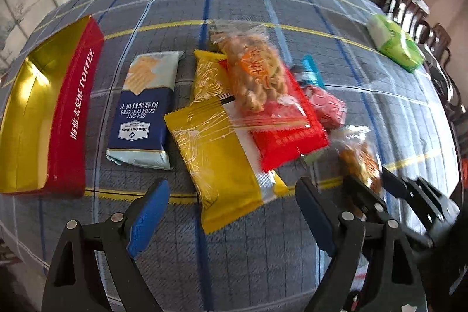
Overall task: Organize snacks
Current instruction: 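Grasp the yellow biscuit pack with the left tool while the right tool grasps the clear twisted-snack bag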
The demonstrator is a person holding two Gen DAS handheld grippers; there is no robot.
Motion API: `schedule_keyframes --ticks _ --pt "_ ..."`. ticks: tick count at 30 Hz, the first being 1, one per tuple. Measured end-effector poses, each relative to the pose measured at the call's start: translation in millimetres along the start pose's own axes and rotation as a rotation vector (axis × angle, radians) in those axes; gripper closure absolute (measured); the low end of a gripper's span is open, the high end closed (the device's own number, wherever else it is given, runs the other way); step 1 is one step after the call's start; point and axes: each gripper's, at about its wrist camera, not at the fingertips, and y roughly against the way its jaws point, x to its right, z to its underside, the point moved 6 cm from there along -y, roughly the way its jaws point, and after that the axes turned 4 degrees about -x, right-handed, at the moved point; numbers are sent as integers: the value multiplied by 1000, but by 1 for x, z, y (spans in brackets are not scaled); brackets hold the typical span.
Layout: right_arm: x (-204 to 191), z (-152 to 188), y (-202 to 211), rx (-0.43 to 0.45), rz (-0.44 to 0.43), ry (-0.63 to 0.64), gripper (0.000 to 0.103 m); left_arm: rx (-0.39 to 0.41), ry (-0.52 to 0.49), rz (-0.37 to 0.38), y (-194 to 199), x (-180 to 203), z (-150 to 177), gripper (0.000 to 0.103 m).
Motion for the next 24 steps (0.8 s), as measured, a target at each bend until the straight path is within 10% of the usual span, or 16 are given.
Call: schedule_keyframes --ticks 24 --pt "5 1 1 13 -38 -22 64 -21 24 -27 -14 -21 7 39"
